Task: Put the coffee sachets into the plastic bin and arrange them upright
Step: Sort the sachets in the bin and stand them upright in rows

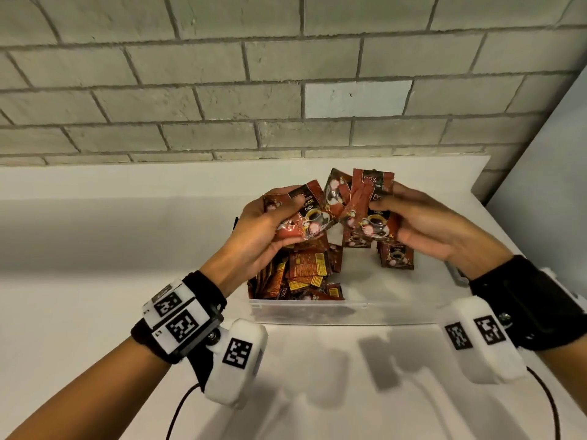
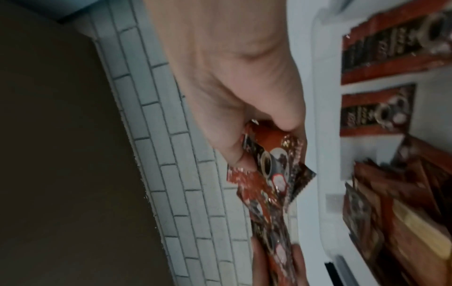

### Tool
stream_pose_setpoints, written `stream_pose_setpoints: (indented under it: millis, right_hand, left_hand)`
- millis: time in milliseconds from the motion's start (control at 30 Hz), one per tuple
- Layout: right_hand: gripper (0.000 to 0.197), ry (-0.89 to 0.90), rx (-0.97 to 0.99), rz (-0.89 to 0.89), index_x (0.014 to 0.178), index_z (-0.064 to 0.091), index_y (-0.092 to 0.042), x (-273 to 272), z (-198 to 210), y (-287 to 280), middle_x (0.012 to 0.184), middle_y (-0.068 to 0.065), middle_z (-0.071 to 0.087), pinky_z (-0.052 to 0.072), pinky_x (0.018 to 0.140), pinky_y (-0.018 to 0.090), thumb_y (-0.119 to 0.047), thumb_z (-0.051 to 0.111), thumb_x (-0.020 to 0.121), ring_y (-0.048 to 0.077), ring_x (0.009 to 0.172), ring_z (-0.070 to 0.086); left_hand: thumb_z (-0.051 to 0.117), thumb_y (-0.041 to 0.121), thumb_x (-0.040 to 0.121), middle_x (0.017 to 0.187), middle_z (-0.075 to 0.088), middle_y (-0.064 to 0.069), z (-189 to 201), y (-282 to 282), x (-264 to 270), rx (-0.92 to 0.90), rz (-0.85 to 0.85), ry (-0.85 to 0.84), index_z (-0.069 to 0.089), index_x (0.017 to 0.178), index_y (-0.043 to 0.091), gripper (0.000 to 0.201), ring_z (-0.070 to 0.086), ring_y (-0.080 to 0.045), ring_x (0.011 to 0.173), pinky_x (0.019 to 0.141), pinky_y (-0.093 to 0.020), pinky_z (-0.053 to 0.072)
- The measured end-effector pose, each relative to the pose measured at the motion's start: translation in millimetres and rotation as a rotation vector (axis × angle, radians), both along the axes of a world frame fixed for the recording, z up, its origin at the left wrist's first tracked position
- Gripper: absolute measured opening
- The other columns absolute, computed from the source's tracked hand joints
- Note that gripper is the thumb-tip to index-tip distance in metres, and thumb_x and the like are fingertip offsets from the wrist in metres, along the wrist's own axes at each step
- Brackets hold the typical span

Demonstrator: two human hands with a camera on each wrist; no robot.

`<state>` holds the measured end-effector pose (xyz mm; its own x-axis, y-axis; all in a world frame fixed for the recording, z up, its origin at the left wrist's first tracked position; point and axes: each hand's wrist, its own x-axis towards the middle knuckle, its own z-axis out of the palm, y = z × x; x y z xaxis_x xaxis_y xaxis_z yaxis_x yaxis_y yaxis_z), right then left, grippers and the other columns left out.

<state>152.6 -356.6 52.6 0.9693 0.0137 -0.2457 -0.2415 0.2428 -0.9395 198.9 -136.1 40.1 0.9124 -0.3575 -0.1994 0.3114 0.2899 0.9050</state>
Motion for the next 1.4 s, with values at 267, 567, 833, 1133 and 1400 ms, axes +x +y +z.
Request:
stream_pose_setpoints:
  millis: [267, 567, 833, 1133, 1400]
  right_hand:
    - [0.037, -0.047, -0.358, 0.264, 0.112, 0.064, -0.018, 1, 18, -5, 0.112, 0.006, 0.069, 0.051, 0.091, 0.025, 0.008, 0.051, 0.088, 0.015, 0.099, 0.065]
    - [0.042, 0.028, -0.399, 0.291, 0.119, 0.062, -0.015, 9, 13, 0, 0.116, 0.008, 0.066, 0.038, 0.105, 0.040, 0.008, 0.056, 0.084, 0.024, 0.110, 0.057]
    - [0.053, 0.054, -0.044, 0.183, 0.114, 0.065, -0.010, 7, 0, -17, 0.118, 0.017, 0.066, 0.056, 0.085, 0.033, -0.002, 0.071, 0.062, 0.027, 0.101, 0.067]
    - [0.041, 0.080, -0.044, 0.115, 0.117, 0.061, -0.010, -8, -21, -1, 0.111, 0.016, 0.069, 0.057, 0.075, 0.031, 0.010, 0.051, 0.083, 0.024, 0.090, 0.070]
    - [0.034, 0.023, -0.116, 0.090, 0.116, 0.060, -0.014, -10, -12, 14, 0.104, 0.011, 0.071, 0.057, 0.076, 0.030, 0.005, 0.049, 0.090, 0.021, 0.089, 0.068]
  left_hand:
    - [0.070, 0.014, 0.078, 0.096, 0.073, -0.014, 1, -2, 2, 0.166, -0.120, -0.062, 0.062, 0.109, 0.005, 0.033, 0.071, -0.030, 0.086, 0.066, -0.042, 0.060]
    - [0.063, 0.034, 0.082, 0.102, 0.072, -0.014, 4, -3, 0, 0.254, -0.251, -0.007, 0.059, 0.114, 0.005, 0.044, 0.071, -0.028, 0.090, 0.069, -0.039, 0.060]
    - [0.044, 0.012, 0.097, 0.109, 0.068, -0.020, -1, 1, -3, -0.009, -0.166, 0.128, 0.055, 0.112, -0.005, 0.025, 0.067, -0.027, 0.097, 0.087, -0.038, 0.055]
    - [0.053, 0.000, 0.091, 0.096, 0.069, -0.015, -13, -13, -10, -0.079, -0.005, 0.079, 0.059, 0.110, 0.004, 0.020, 0.066, -0.024, 0.089, 0.079, -0.036, 0.058]
    - [0.061, 0.001, 0.085, 0.113, 0.068, -0.015, -12, -26, -29, -0.043, -0.261, 0.039, 0.049, 0.123, 0.001, 0.039, 0.066, -0.022, 0.103, 0.085, -0.029, 0.056]
